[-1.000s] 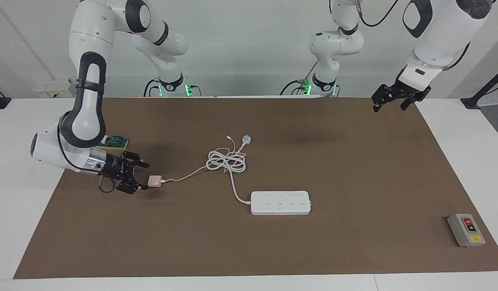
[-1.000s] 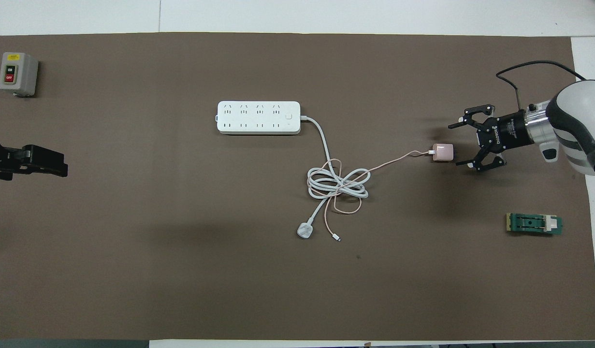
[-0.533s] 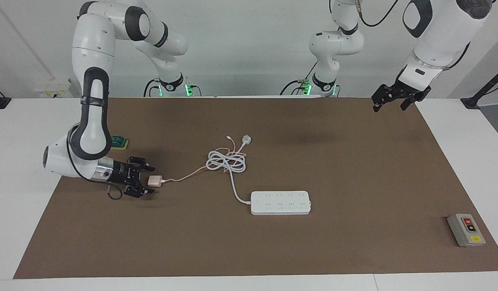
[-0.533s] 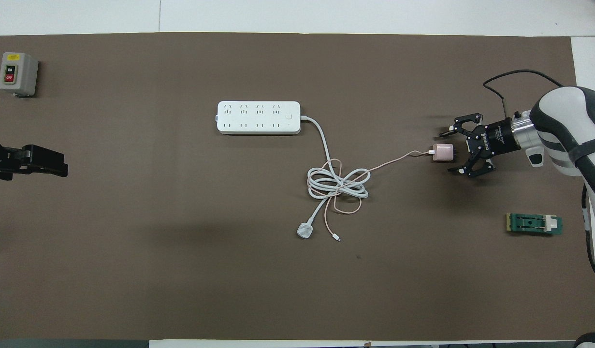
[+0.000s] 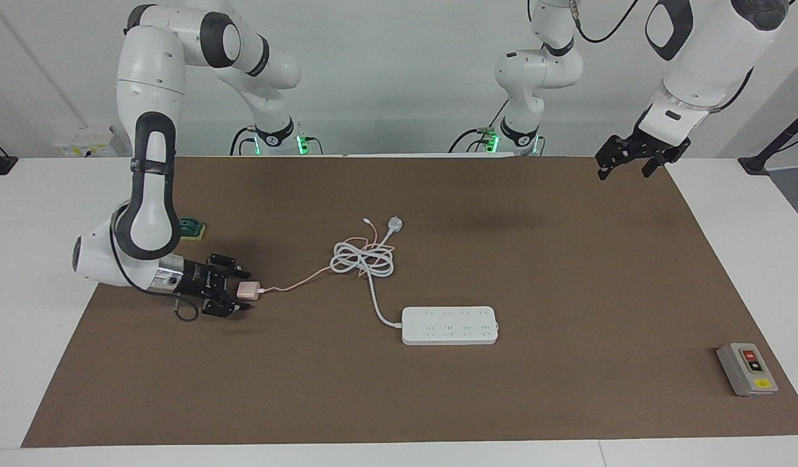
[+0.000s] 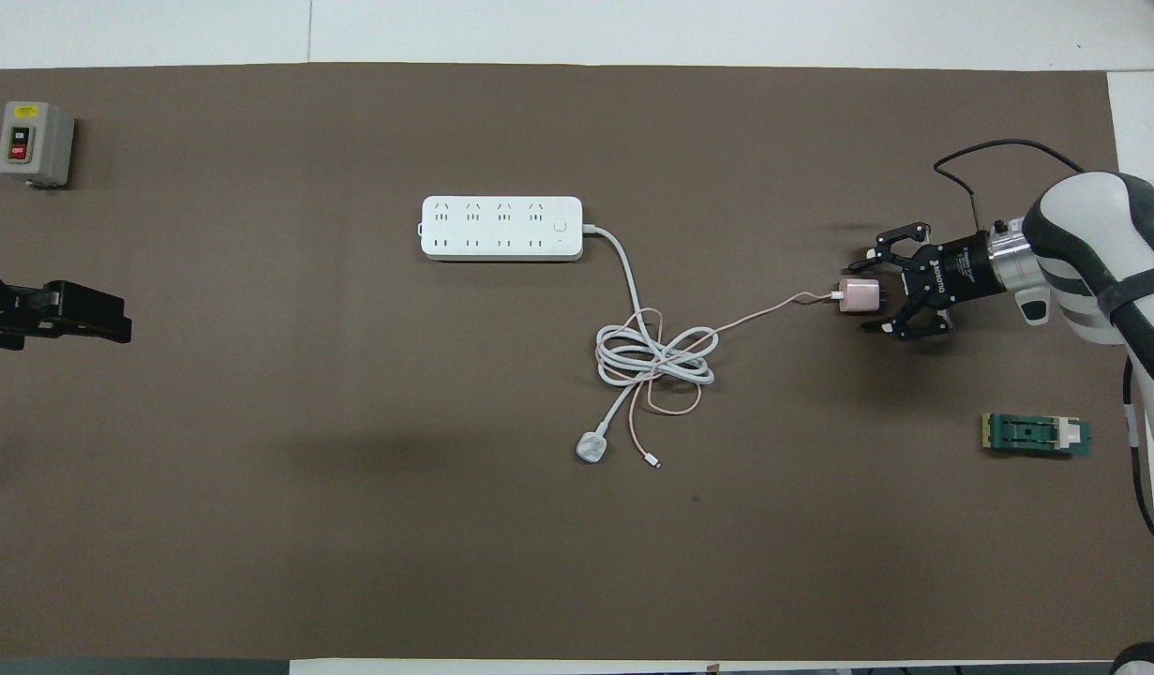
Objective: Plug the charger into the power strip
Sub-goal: 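Close the right gripper on the pink charger plug, then lift the pink plug with the right gripper toward the power strip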
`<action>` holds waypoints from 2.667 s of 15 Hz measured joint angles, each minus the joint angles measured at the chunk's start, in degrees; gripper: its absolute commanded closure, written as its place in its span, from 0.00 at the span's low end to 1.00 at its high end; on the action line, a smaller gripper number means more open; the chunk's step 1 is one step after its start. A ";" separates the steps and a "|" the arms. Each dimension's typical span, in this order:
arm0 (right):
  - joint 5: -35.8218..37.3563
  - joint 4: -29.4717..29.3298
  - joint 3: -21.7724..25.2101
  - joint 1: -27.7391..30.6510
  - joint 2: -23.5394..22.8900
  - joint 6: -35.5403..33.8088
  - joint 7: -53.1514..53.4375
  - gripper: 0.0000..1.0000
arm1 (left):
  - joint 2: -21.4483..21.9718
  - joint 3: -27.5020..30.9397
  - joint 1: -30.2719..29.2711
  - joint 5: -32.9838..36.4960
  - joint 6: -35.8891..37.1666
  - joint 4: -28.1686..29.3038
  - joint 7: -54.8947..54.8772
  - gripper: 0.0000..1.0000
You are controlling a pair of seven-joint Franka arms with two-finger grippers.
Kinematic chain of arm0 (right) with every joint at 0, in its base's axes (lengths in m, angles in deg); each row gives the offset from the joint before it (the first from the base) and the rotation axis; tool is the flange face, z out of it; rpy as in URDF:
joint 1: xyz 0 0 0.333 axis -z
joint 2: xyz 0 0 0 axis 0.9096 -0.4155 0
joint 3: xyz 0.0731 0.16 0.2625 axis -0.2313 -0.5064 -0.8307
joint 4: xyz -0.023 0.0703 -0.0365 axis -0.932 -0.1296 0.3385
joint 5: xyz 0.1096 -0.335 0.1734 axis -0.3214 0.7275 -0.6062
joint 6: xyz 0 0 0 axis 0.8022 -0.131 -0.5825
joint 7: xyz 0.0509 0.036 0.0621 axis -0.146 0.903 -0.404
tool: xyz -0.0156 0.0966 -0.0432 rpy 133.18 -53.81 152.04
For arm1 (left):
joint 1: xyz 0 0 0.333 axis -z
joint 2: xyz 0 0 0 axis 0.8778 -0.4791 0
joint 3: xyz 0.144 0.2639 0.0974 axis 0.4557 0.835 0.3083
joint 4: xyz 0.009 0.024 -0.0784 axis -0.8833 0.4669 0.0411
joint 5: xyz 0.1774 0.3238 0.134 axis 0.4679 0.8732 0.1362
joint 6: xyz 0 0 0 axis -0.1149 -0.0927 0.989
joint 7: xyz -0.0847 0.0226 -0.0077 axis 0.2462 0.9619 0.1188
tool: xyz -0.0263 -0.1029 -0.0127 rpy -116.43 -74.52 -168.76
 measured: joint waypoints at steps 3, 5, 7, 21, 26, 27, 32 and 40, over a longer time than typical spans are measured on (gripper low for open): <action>-0.08 0.20 0.09 0.11 0.59 -0.15 -0.64 1.00 | 0.00 0.00 0.00 0.00 0.00 0.00 0.00 0.00; -0.07 0.25 0.08 0.10 0.63 -0.09 -0.64 1.00 | 0.00 0.00 0.00 0.00 0.00 0.00 0.00 0.00; -0.07 0.20 -0.02 0.04 0.64 0.03 -0.63 1.00 | 0.00 0.00 0.00 0.00 0.00 0.00 0.00 0.00; -0.08 -7.59 -1.36 -14.08 8.86 -0.46 23.31 1.00 | 0.00 0.00 0.00 0.00 0.00 0.00 0.00 0.00; -3.75 -12.80 -1.46 -21.61 8.96 3.42 36.87 1.00 | 0.00 0.00 0.00 0.00 0.00 0.00 0.00 0.00; -4.10 -13.61 -1.50 -23.63 8.95 5.05 39.46 1.00 | 0.00 0.00 0.00 0.00 0.00 0.00 0.00 0.00; -4.90 -14.76 -1.56 -33.65 8.36 14.43 48.52 1.00 | 0.73 0.32 -0.01 -0.88 -0.36 -0.54 -0.73 0.00; -5.66 -15.25 -1.54 -39.23 7.40 20.26 50.84 1.00 | 2.02 1.14 -5.72 -27.26 -7.86 9.19 -10.83 0.00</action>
